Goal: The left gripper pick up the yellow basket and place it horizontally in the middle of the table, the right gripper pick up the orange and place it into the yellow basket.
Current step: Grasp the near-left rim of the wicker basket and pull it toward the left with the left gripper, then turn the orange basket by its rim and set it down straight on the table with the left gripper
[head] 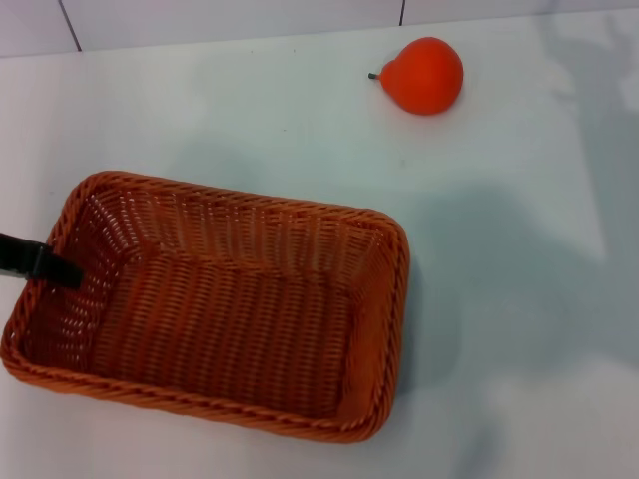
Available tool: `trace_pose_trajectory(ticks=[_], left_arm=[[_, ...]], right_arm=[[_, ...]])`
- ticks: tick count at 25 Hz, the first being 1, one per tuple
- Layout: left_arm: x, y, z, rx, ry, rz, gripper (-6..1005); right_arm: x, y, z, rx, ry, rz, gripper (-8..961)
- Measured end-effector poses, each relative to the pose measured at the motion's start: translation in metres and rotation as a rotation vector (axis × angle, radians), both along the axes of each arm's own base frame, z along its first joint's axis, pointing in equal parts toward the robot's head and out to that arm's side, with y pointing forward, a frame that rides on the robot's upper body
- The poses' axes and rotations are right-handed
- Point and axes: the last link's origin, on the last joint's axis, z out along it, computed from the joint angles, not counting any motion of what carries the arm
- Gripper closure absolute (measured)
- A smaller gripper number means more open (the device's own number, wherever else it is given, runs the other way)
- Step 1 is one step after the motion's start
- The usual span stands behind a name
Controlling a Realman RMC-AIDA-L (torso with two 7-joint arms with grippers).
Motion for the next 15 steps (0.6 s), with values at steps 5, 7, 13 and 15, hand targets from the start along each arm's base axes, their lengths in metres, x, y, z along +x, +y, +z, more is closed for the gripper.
trace_pose_trajectory(ticks=[5, 7, 13, 15], left_arm=[[0.0051, -0.0004, -0.0005, -0.009, -0.02, -0.024, 682], [0.007, -0.0012, 0.0, -0.009, -0.04, -0.036, 728], [0.0098, -0.0039, 0.0043, 0.023, -0.128, -0.043, 824], [0.0102, -0.0045, 0.0082, 0.05, -0.19, -0.035, 829]], right_arm=[[0.0013, 0.0005, -0.0007, -0.006, 0.003, -0.009, 27], [0.0017, 0.0002, -0.001, -0.006, 0.007, -0.011, 27], [0.0053, -0.0024, -0.0002, 0.0, 0.025, -0.021, 27], [0.0064, -0.0029, 0.0, 0.002, 0.046, -0.021, 27]])
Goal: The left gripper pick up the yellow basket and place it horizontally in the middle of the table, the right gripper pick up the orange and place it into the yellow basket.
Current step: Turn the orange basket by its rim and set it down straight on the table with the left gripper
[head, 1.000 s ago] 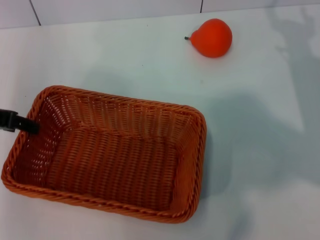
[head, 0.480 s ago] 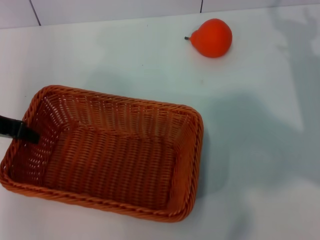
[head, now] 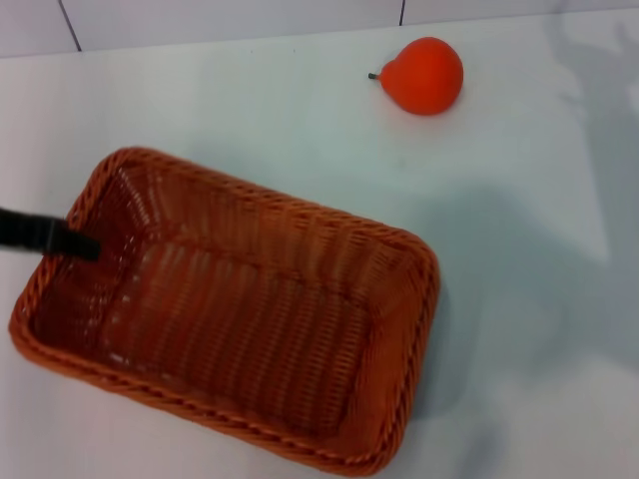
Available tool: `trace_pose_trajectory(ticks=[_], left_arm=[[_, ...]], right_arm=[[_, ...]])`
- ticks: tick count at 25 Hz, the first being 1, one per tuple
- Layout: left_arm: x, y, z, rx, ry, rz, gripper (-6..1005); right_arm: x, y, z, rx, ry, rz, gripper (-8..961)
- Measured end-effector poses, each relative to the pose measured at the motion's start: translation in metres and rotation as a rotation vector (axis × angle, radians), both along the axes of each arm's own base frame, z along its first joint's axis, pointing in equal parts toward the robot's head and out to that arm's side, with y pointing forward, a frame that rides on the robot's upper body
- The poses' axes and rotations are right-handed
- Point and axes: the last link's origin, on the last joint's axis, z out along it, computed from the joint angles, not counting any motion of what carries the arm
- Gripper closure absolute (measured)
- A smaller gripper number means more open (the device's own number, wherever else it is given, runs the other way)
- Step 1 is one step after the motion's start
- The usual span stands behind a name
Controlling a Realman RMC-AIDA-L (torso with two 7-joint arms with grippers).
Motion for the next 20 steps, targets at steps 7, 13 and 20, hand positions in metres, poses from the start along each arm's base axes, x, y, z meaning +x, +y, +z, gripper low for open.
trace_pose_trajectory(ticks=[7, 13, 20], left_arm=[[-0.007, 0.002, 0.013, 0.144, -0.263, 0.093, 818], [-0.015, 0.008, -0.003, 0.2, -0.358, 0.224, 800], [-0.016, 0.011, -0.013, 0.235, -0.408, 0.289, 778]], right_arm=[[0.003, -0.002, 0.0, 0.002, 0.049, 0.0, 28], [0.002, 0.002, 0.003, 0.008, 0.083, 0.008, 28], [0.005, 0.003, 0.009, 0.018, 0.133, 0.019, 27]])
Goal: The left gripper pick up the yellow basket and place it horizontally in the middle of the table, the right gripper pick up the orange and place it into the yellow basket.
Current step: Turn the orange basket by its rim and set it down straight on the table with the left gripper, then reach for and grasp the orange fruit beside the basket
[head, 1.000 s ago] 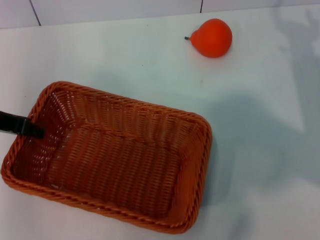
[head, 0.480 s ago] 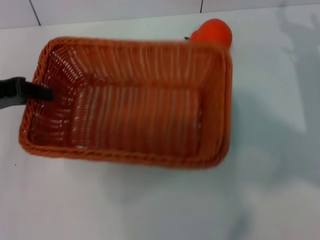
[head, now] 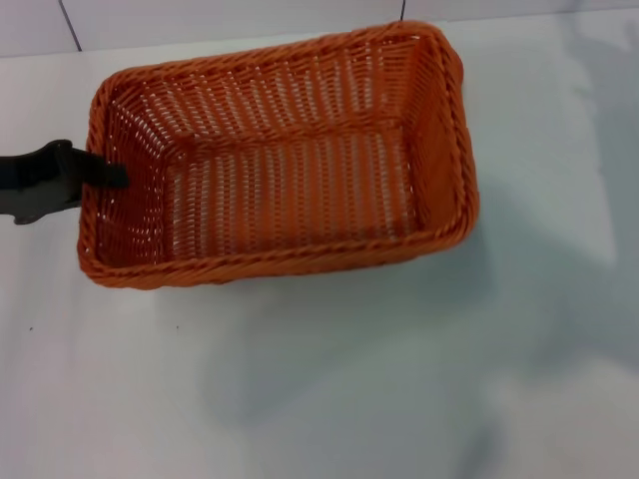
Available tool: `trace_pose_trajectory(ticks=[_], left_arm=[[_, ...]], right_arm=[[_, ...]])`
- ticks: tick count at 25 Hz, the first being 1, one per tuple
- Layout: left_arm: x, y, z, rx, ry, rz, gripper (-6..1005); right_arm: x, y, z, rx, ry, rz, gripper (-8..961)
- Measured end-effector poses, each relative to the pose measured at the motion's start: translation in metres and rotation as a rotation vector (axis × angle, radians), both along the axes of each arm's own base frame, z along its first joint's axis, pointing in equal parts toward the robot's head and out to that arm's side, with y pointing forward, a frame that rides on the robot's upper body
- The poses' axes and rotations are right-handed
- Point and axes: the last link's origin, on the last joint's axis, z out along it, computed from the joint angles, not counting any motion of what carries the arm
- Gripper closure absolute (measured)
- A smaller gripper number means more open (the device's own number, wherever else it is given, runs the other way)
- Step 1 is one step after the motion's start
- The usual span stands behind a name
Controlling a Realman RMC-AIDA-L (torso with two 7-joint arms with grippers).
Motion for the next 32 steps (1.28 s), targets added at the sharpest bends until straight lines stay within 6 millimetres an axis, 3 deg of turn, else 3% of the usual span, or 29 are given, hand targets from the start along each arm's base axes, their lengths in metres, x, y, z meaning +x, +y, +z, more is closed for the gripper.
trace_pose_trajectory(ticks=[17, 23, 25, 32], left_arm=[[-0.016, -0.011, -0.006, 0.01, -0.016, 0.053, 725], [-0.021, -0.014, -0.003, 0.021, -0.006, 0.044, 514], [-0.027, -0.014, 0.007, 0.064, 0.024, 0.004, 416], [-0.038, -0.012, 0.054, 0.399, 0.052, -0.246, 420]], right_arm=[[0.002, 0.004, -0.001, -0.018, 0.011, -0.024, 28], [0.001, 0.005, -0.004, -0.043, -0.002, -0.016, 28], [0.0, 0.009, -0.005, -0.07, -0.015, -0.015, 27], [-0.01, 0.037, 0.0, -0.303, -0.077, 0.049, 27]])
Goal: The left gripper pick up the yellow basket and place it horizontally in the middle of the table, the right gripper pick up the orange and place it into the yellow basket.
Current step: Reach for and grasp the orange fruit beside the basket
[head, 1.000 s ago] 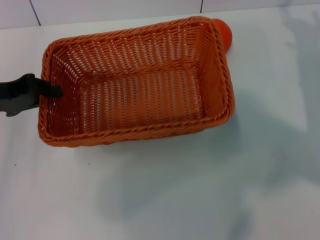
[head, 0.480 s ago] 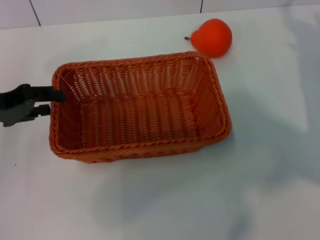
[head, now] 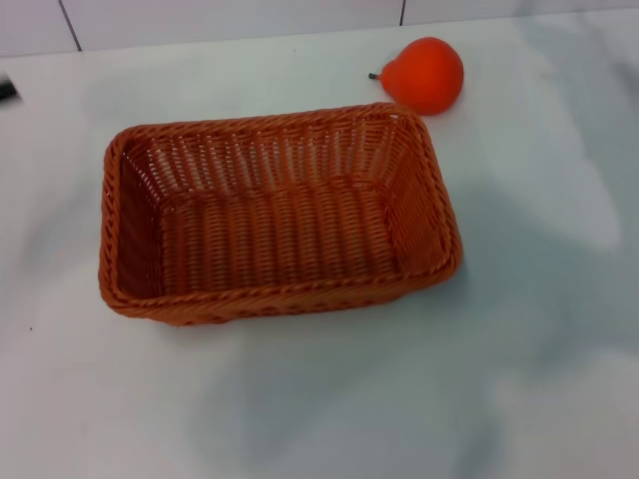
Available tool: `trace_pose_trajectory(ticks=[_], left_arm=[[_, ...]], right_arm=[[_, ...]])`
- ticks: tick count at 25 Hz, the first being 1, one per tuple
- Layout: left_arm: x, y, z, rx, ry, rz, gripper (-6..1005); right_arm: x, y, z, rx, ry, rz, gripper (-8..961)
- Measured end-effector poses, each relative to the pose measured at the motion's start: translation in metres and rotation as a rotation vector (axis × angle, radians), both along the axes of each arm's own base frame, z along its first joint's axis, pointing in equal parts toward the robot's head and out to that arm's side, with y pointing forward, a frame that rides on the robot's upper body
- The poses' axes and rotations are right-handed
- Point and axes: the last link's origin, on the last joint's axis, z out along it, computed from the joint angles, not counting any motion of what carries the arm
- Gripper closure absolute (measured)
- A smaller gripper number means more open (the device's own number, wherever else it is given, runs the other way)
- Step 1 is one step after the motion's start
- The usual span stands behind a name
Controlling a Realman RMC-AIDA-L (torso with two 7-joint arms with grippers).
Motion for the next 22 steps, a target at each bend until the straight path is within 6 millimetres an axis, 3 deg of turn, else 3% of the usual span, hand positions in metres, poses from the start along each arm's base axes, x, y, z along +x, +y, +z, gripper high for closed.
trace_pose_trajectory(ticks=[5, 10, 15, 22], left_arm=[[-0.006, -0.012, 0.012, 0.326, -0.09, -0.237, 423], [-0.006, -0.029, -0.001, 0.606, -0.073, -0.447, 425], [-0.011, -0.047, -0.021, 0.906, 0.007, -0.505, 428], [-0.015, -0.054, -0.034, 0.974, 0.033, -0.471, 431]], right_arm=[[-0.018, 0.022, 0.012, -0.257, -0.126, 0.109, 27], [-0.047, 0.042, 0.024, -0.54, -0.31, 0.186, 28], [-0.077, 0.056, 0.027, -0.754, -0.421, 0.177, 28], [-0.104, 0.078, 0.013, -0.858, -0.486, 0.066, 28]])
